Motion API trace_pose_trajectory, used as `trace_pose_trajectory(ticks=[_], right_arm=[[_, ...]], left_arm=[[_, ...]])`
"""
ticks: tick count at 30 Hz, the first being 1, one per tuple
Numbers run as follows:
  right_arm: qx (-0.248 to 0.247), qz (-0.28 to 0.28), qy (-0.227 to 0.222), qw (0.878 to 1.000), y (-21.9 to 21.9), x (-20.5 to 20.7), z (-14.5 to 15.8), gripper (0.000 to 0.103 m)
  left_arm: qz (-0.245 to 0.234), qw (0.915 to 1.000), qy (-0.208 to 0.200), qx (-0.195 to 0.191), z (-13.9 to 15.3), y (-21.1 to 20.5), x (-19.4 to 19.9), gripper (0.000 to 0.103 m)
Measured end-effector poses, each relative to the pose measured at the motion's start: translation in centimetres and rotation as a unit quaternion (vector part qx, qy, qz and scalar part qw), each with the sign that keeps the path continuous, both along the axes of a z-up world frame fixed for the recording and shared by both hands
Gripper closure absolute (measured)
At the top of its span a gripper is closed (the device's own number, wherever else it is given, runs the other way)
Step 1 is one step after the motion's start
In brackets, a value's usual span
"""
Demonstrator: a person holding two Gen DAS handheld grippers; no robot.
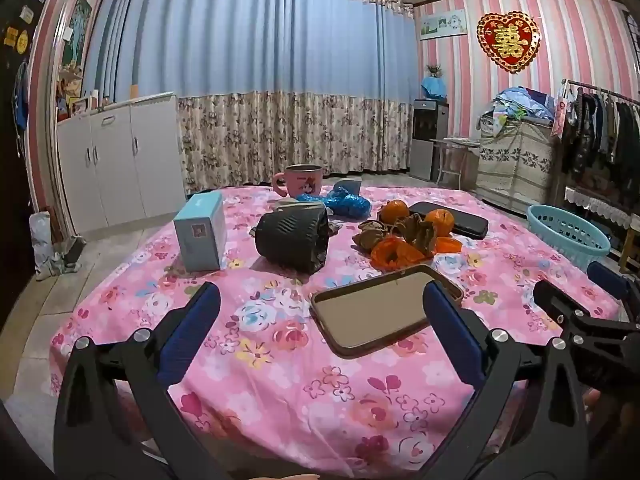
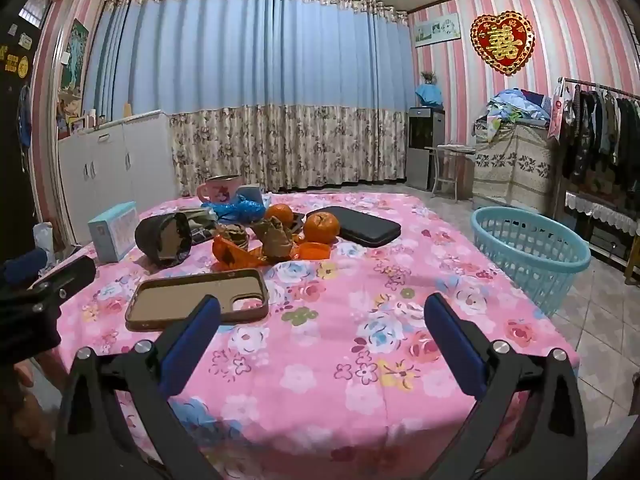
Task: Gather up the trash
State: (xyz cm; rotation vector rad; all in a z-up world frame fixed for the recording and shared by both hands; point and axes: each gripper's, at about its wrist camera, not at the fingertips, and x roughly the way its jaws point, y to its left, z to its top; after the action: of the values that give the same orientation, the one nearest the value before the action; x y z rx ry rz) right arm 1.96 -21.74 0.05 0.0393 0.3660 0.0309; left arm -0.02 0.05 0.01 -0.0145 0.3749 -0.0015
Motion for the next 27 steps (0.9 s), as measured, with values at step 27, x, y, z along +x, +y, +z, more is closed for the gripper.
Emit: trace_pose_trajectory(ticks=[27], right_arm=[[-0.003, -0.008, -0.013, 1.0, -0.5, -0.7, 0.4, 0.004]], left_arm=[[0.005, 0.9999, -0.003, 0.01, 0.4, -0.1, -0.3, 0.005]])
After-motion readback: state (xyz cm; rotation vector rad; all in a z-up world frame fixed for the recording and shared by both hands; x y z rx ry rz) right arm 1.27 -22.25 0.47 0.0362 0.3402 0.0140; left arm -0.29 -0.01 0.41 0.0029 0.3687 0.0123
